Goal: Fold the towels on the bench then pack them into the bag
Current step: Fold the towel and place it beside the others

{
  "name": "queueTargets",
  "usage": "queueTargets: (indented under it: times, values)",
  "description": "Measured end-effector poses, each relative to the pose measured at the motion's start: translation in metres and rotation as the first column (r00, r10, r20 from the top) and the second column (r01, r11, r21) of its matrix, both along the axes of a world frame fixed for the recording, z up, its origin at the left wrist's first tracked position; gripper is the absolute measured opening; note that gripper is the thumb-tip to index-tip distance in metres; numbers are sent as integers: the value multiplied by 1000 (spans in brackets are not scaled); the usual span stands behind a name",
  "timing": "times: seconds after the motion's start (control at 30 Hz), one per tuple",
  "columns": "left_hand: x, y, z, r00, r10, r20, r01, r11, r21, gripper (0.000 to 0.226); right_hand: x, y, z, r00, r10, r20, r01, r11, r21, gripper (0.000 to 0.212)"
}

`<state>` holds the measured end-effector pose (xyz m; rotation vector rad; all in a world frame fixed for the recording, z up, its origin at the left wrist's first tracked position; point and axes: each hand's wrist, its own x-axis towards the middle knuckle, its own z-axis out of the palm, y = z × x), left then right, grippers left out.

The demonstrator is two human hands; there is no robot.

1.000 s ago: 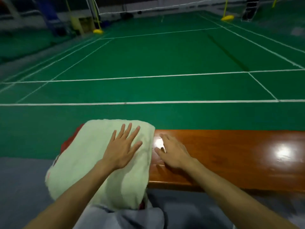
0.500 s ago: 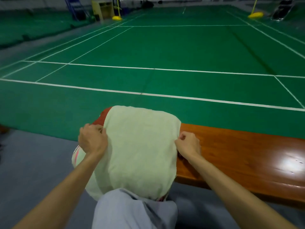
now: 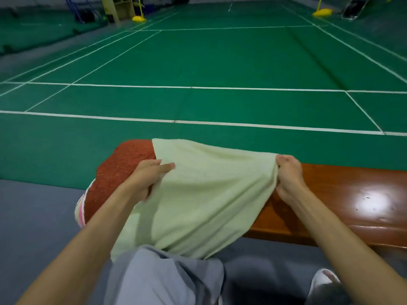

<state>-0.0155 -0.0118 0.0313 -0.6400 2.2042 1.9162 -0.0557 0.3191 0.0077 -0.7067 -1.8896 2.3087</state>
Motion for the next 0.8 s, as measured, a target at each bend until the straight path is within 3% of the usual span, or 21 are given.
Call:
queueTargets:
  times: [0.2, 0.33, 0.47, 0.6, 0.67, 0.73, 0.77, 0.8]
  values:
    - [-31, 96, -52, 994, -24, -110, 29, 999, 37, 48, -9, 119, -22, 990, -127, 53, 118, 981, 151, 12]
    - [-33, 166, -61, 988, -30, -152, 43, 996, 82, 11, 0, 176, -24, 986, -165, 25, 155, 964, 216, 17]
    - [-35, 197, -74, 987, -6, -163, -5, 998, -67, 13, 10, 214, -42, 996, -77, 39, 52, 897, 440, 15]
    - [-40, 192, -83, 991, -31, -132, -8, 958, -287, 8, 12, 225, -49, 994, -94, 48, 55, 851, 522, 20]
    - [-37, 189, -81, 983, -114, -146, 22, 855, -518, 21, 15, 221, -43, 989, -127, 73, 47, 746, 664, 33]
    - [-31, 193, -79, 965, -204, -164, 2, 631, -776, 47, 21, 214, -39, 989, -132, 71, -6, 441, 898, 48]
    - [-28, 199, -77, 942, -274, -193, -13, 544, -839, 58, 24, 208, -40, 996, -76, 50, -27, 279, 960, 58]
    - [-26, 206, -76, 901, -369, -230, -17, 497, -867, 65, 26, 199, -42, 998, 27, 54, -58, 177, 982, 69]
